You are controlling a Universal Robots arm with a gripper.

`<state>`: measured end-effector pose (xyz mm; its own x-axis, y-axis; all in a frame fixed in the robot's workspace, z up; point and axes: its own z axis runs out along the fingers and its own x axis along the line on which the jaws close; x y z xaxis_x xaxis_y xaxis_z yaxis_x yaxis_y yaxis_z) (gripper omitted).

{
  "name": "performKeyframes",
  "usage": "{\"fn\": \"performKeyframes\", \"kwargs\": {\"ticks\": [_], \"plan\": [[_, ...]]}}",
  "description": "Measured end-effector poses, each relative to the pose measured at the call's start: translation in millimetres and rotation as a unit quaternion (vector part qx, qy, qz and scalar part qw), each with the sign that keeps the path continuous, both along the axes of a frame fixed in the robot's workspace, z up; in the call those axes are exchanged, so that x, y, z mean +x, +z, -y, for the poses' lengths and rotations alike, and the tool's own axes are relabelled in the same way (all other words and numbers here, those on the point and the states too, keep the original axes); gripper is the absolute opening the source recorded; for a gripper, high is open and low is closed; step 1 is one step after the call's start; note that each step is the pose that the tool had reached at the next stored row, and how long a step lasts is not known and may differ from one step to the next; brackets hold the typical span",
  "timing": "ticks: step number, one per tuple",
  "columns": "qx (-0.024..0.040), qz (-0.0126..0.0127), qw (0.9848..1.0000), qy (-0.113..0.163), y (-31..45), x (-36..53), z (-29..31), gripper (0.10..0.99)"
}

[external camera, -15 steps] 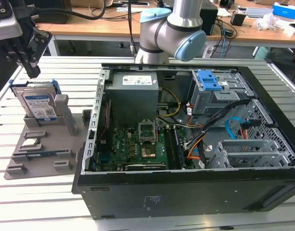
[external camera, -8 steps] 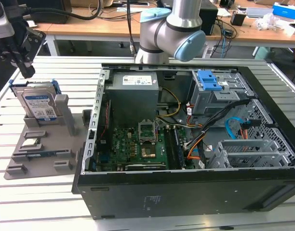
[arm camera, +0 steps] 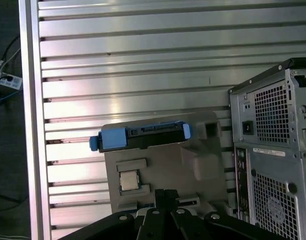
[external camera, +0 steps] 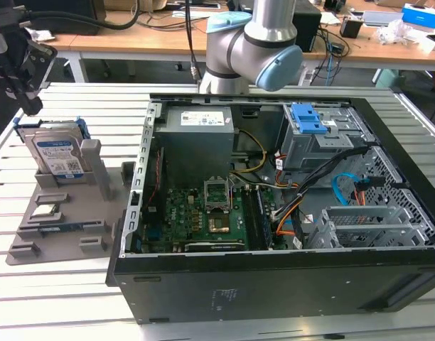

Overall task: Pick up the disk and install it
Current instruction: 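Reach for the disk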

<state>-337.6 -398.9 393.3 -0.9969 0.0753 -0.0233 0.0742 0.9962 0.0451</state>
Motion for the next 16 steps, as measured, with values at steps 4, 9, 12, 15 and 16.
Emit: {"fn": "performKeyframes", "kwargs": {"ticks": [4,9,12,15,16], "plan": [[0.0000,0.0000,1.0000,0.000,0.0,-5.8,0.0,0.106],[0.0000,0.0000,1.0000,0.000,0.0,-11.3,0.0,0.106],[0.0000,0.0000,1.0000,0.000,0.0,-14.4,0.0,0.106],[0.0000,0.0000,1.0000,0.000,0.0,-17.7,0.0,0.106],[0.0000,0.0000,1.0000,0.000,0.0,-20.3,0.0,0.106]]}}
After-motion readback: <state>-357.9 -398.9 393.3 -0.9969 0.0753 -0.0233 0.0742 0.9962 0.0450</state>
